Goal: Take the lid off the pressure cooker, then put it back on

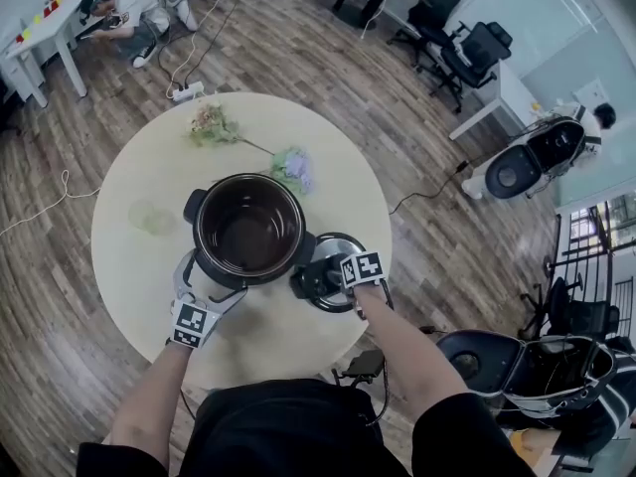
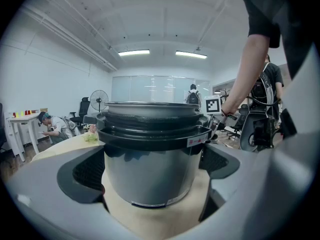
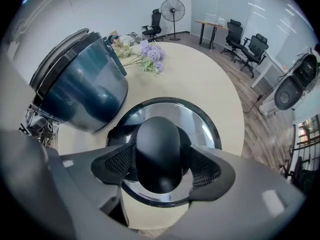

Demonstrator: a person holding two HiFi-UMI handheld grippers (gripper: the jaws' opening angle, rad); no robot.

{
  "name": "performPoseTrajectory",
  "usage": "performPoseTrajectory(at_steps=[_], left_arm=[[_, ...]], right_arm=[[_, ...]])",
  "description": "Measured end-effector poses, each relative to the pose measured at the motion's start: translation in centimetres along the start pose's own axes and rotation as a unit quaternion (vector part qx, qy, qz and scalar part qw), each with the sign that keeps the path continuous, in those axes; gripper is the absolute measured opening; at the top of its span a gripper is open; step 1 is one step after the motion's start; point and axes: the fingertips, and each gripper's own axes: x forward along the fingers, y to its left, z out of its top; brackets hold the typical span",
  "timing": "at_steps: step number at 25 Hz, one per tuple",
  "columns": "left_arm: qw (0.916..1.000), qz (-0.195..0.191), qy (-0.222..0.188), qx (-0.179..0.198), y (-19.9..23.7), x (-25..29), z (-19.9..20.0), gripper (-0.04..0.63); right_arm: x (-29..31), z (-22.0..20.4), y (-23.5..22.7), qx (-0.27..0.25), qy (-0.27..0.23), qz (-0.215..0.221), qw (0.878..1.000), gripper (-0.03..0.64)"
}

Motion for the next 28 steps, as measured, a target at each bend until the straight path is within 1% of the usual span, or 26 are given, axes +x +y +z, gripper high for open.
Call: performPoseTrajectory(at_steps=[3, 9, 19, 24, 28], left_arm=[[1.0000, -0.001, 0.000, 0.000, -0.1, -0.1, 0.0, 0.591], [1.0000, 0.000, 0.000, 0.000, 0.0, 0.1, -0.1, 0.591], [1.0000, 0.000, 0.002, 0.001, -0.1, 0.1, -0.1, 0.591], [1.0000, 0.000, 0.003, 0.000, -0.1, 0.1, -0.2, 0.591], [1.0000, 0.000, 0.005, 0.000, -0.1, 0.1, -0.1, 0.591]], right_arm=[[-0.4, 0.0, -0.3, 0.013, -0.011, 0.002, 1.000, 0.347], [0.2, 0.2, -0.1, 0.002, -0.007, -0.003, 1.000, 0.347], [1.1, -0.1, -0.6, -0.012, 0.020, -0.011, 1.000, 0.342], [1.3, -0.2, -0.7, -0.017, 0.034, -0.024, 0.999, 0.341], [1.1, 0.0, -0.4, -0.033, 0.044, -0.024, 0.998, 0.322]])
